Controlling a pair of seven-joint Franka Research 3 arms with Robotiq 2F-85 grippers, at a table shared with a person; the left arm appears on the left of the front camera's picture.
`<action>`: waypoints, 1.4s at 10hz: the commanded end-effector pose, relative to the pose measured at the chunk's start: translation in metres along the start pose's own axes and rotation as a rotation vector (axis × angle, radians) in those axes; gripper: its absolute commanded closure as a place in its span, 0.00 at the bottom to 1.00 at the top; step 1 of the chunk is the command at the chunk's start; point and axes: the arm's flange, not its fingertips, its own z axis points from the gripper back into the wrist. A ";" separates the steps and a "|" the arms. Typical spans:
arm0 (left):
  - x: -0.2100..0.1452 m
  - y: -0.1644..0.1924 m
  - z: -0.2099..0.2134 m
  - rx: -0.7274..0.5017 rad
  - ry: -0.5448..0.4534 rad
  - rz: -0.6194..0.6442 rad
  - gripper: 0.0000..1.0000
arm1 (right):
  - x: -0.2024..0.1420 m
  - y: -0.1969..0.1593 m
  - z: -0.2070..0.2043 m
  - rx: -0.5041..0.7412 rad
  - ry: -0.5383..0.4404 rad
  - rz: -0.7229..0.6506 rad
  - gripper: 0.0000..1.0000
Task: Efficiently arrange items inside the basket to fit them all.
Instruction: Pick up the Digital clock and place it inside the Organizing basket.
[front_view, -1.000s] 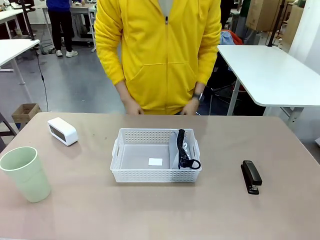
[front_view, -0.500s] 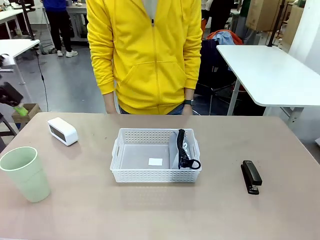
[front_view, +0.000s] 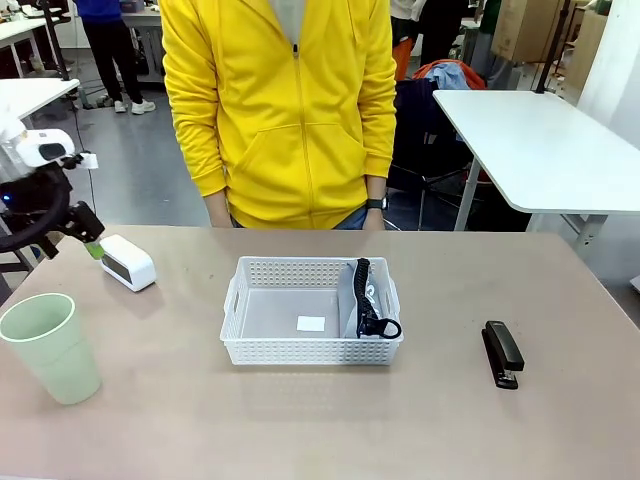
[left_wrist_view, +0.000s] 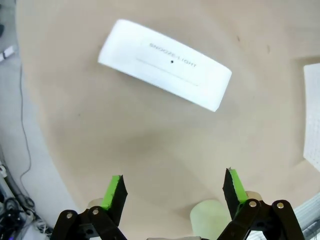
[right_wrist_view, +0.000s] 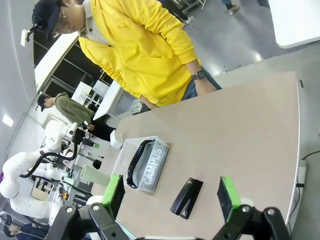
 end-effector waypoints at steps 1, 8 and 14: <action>0.015 -0.003 0.004 0.006 -0.015 -0.022 0.00 | 0.003 -0.001 0.000 0.014 -0.017 0.029 0.00; 0.020 -0.008 0.001 0.013 -0.020 -0.026 0.00 | 0.003 -0.001 0.000 0.014 -0.017 0.029 0.00; 0.038 0.012 -0.002 -0.106 0.137 -1.155 0.00 | 0.003 -0.001 0.000 0.014 -0.017 0.029 0.00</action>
